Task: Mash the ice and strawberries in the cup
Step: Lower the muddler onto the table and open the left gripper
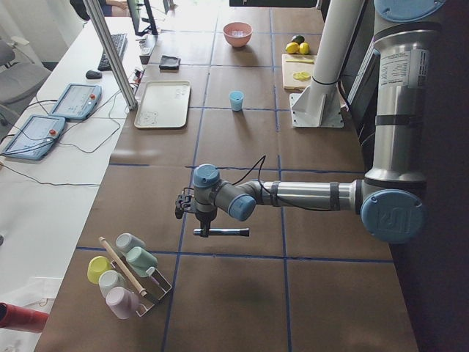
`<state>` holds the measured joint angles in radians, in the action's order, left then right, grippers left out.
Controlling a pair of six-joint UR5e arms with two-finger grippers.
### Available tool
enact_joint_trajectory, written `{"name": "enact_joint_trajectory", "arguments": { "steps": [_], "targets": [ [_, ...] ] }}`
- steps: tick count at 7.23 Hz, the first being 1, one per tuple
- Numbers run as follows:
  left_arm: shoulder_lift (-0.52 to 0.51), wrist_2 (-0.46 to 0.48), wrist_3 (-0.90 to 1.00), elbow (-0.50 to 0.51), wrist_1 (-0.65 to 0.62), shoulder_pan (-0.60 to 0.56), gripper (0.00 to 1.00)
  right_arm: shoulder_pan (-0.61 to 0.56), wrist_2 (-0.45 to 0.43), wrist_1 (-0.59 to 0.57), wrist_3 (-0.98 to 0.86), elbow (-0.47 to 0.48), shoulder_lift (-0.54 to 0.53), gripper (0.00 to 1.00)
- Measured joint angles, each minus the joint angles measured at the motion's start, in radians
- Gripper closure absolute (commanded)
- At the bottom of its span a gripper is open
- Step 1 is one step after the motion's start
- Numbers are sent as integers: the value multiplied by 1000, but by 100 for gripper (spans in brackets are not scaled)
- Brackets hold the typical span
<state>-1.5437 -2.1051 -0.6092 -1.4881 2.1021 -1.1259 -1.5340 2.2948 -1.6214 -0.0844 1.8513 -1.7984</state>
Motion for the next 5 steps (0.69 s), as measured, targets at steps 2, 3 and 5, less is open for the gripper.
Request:
{"name": "enact_joint_trajectory", "arguments": {
  "steps": [2,3,5],
  "targets": [
    [0,4,-19,31,41,44,42,0,0,0,0,1,0,1],
    [-2,5,-20,39,45,54,0,0,0,0,0,1,1,1],
    [-8,5,-17,43,47,62,0,0,0,0,1,2,3,0]
  ]
}}
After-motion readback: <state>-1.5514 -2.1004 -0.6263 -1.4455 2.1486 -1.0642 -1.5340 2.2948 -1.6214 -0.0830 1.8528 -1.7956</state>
